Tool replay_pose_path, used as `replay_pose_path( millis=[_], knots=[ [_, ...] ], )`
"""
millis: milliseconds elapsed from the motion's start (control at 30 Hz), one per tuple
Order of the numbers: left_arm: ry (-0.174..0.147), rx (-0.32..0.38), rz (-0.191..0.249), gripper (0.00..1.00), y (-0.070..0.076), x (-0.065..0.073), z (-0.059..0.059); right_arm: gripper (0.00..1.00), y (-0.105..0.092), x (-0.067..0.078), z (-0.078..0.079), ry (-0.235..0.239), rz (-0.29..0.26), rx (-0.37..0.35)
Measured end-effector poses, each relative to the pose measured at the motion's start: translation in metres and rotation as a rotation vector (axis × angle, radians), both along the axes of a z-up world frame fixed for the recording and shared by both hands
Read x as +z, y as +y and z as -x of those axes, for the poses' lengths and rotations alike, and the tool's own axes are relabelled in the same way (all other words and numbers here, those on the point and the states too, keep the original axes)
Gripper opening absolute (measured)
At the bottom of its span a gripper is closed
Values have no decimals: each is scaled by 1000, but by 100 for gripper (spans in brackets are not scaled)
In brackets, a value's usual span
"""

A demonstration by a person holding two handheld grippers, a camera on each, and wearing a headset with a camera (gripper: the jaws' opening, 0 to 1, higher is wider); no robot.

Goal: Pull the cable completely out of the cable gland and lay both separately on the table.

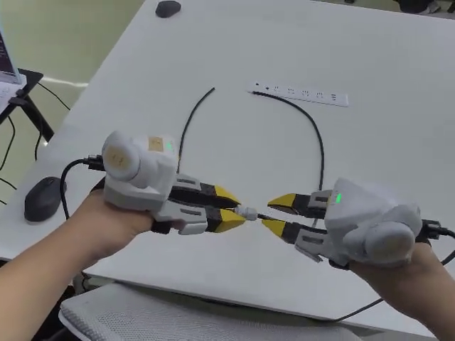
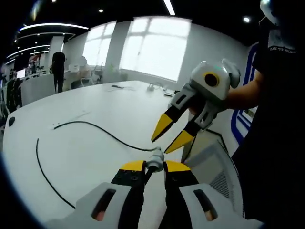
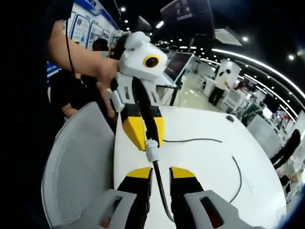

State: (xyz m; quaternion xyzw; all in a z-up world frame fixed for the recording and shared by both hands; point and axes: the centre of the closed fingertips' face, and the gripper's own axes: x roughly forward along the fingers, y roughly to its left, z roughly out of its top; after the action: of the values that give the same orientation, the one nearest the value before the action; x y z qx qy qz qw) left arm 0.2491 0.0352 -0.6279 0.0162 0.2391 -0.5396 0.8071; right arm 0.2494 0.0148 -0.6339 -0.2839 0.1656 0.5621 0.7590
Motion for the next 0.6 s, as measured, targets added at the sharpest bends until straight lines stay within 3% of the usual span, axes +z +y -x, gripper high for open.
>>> replay_pose_path(
  millis=[133,300,400,600],
  knots=[
    [-17,3,-6,15,-1,4,-3,12,-3,-7,-4,-57,65,-34],
    [-52,0,-14,15,-4,10,-6,9,2,3,-6,-84,42,-65],
    [-54,-5,-16,15,-6,10,-7,7,3,6,-10,-89,33,-88],
    [-54,-13,-13,15,-7,12,-10,1,5,4,-10,-100,49,-68]
  ],
)
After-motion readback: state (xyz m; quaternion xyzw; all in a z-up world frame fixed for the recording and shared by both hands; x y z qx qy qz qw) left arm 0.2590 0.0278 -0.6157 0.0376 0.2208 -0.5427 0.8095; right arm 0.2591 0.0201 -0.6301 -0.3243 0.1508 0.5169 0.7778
